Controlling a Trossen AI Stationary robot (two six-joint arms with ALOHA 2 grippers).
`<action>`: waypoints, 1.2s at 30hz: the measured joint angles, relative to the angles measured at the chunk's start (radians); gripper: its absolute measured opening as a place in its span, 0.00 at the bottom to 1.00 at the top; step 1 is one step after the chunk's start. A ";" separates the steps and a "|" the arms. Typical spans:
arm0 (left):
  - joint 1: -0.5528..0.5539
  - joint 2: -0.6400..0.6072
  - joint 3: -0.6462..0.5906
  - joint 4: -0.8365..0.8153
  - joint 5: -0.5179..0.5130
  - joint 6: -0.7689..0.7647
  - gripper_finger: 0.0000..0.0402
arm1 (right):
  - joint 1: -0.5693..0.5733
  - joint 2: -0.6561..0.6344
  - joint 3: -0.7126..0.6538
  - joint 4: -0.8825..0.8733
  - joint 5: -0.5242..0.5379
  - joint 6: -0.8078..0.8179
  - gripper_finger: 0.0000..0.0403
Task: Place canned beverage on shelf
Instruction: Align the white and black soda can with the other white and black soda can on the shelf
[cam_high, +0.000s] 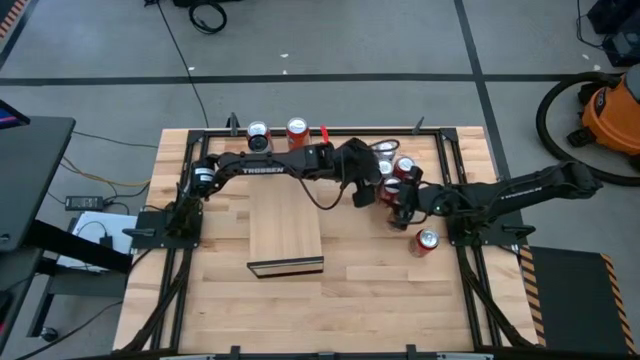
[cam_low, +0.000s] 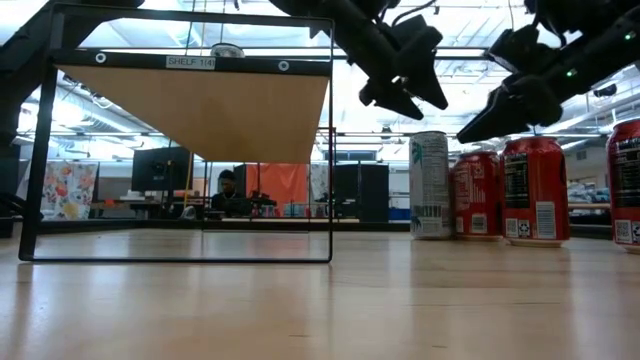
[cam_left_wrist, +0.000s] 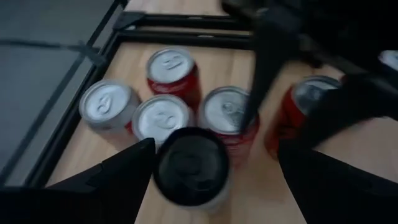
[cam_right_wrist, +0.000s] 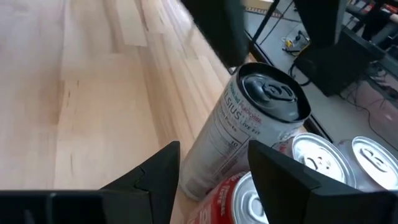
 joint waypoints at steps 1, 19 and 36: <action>0.006 0.001 0.000 0.000 0.000 -0.006 0.87 | 0.005 -0.012 0.000 -0.013 0.000 0.001 0.50; 0.031 0.065 0.001 0.049 0.081 0.011 0.87 | 0.029 -0.114 0.000 -0.075 -0.007 0.027 0.50; 0.008 0.018 0.008 0.052 0.062 0.198 0.87 | 0.029 -0.112 0.000 -0.076 -0.010 0.030 0.50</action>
